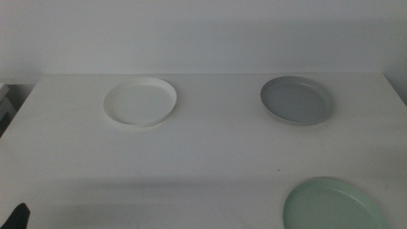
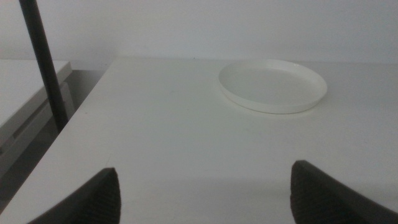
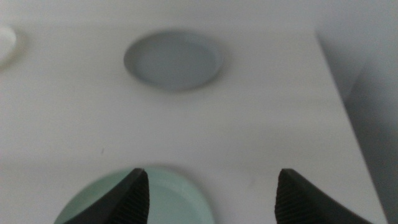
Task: Stack the three bowls on top of each other.
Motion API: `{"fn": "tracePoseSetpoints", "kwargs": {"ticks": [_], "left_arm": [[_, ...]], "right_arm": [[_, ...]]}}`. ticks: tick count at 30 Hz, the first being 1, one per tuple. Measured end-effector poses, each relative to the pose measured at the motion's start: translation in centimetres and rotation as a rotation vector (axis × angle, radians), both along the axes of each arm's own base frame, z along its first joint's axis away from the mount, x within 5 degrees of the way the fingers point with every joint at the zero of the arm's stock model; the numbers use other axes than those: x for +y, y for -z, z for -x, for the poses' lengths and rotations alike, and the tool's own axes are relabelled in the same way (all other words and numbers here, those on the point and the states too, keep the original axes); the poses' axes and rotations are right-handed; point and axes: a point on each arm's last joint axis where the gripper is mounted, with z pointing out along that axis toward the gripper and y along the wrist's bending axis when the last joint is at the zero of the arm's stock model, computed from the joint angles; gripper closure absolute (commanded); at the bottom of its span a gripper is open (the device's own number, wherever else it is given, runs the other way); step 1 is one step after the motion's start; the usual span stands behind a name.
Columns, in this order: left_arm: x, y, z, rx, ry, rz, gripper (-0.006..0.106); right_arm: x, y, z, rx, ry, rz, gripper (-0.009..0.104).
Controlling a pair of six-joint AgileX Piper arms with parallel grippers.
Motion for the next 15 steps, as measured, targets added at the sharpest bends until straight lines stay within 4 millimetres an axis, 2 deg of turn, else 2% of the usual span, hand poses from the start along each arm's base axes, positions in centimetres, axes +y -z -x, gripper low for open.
{"fn": "tracePoseSetpoints", "kwargs": {"ticks": [7, 11, 15], "left_arm": [[0.0, 0.0, 0.0, 0.000, 0.000, 0.000, 0.010], [0.0, 0.0, 0.0, 0.000, 0.000, 0.000, 0.010], [0.0, 0.0, 0.0, 0.000, 0.000, 0.000, 0.010]], "right_arm": [[0.5, -2.9, -2.9, 0.313, -0.029, -0.033, 0.041], [0.8, -3.1, -5.0, 0.445, -0.041, -0.049, 0.041], [1.0, -2.0, -7.3, 0.559, -0.044, -0.062, 0.041]]}}
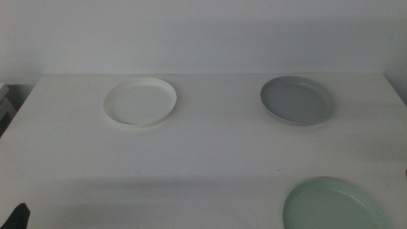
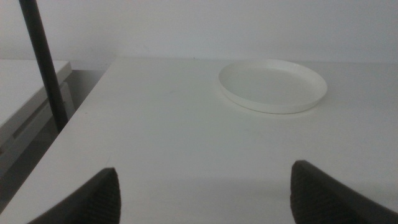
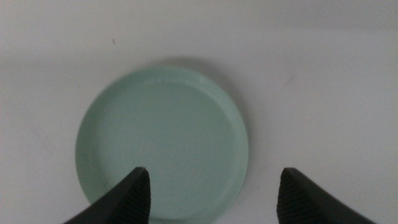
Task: Stack the three bowls on top of each other.
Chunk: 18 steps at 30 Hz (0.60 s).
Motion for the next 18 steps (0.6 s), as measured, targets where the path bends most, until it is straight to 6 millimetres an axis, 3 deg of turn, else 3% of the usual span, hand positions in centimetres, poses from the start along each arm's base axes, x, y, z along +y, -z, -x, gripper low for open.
{"fn": "tracePoseSetpoints", "kwargs": {"ticks": [9, 18], "left_arm": [[0.0, 0.0, 0.0, 0.000, 0.000, 0.000, 0.010], [0.0, 0.0, 0.0, 0.000, 0.000, 0.000, 0.010]], "right_arm": [[0.2, 3.2, -3.5, 0.193, 0.009, -0.015, 0.041], [-1.0, 7.2, -6.1, 0.333, 0.068, -0.004, 0.041]]}}
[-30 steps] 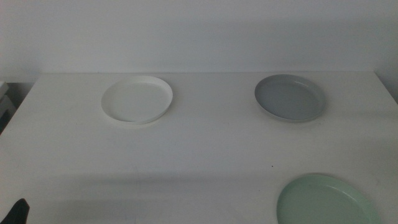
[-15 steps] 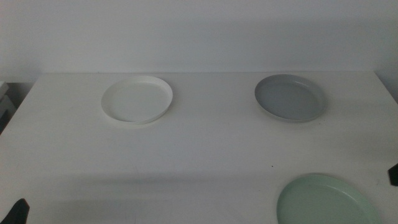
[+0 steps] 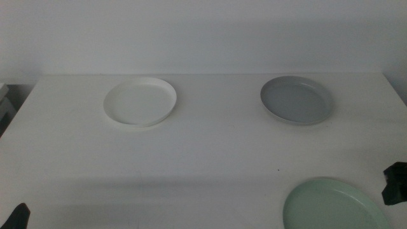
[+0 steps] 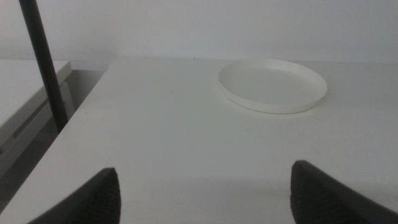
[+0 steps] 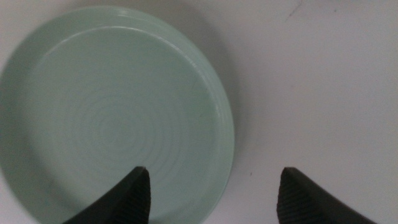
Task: Stack the three bowls on top of each other.
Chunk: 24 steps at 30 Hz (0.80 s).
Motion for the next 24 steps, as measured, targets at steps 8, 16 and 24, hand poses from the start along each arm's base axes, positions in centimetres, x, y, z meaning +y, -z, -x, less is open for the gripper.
{"fn": "tracePoseSetpoints", "kwargs": {"ticks": [8, 16, 24], "left_arm": [[0.0, 0.0, 0.0, 0.000, 0.000, 0.000, 0.010], [0.0, 0.0, 0.0, 0.000, 0.000, 0.000, 0.010], [0.0, 0.0, 0.0, 0.000, 0.000, 0.000, 0.010]], "right_arm": [[-0.2, 4.4, -2.0, 0.096, 0.010, 0.008, 0.041], [-0.3, 7.9, -2.5, 0.127, 0.021, 0.017, 0.043], [-0.4, 9.8, -3.1, 0.164, 0.024, 0.021, 0.059]]}}
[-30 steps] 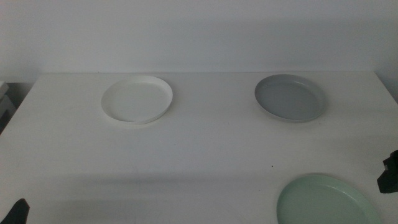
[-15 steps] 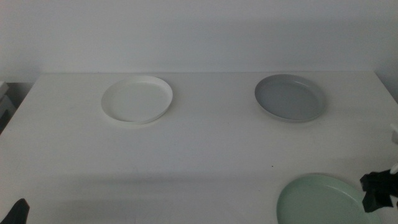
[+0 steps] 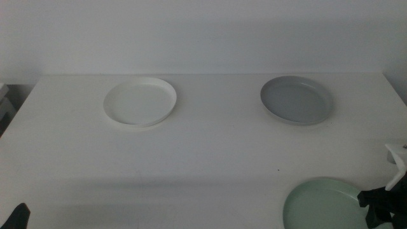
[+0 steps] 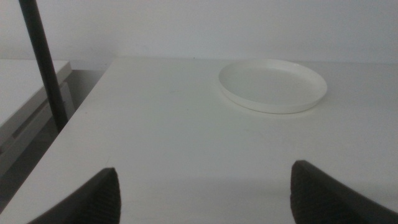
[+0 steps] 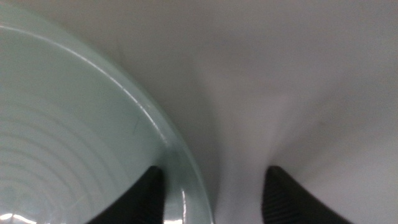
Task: Stack the three bowls on top of each other.
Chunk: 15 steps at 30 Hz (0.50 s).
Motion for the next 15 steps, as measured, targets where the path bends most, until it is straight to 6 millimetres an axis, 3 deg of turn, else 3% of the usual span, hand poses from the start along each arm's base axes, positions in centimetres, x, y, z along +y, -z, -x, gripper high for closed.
{"fn": "tracePoseSetpoints", "kwargs": {"ticks": [7, 12, 15], "left_arm": [[0.0, 0.0, 0.0, 0.000, 0.000, 0.000, 0.010], [0.0, 0.0, 0.0, 0.000, 0.000, 0.000, 0.010], [0.0, 0.0, 0.0, 0.000, 0.000, 0.000, 0.010]], "right_arm": [[0.1, 0.3, -0.2, 0.004, 0.014, -0.012, 0.094], [0.2, -0.1, -0.1, -0.001, 0.011, -0.020, 0.095], [0.5, -1.8, -0.2, -0.029, 0.002, -0.032, 0.095]]}}
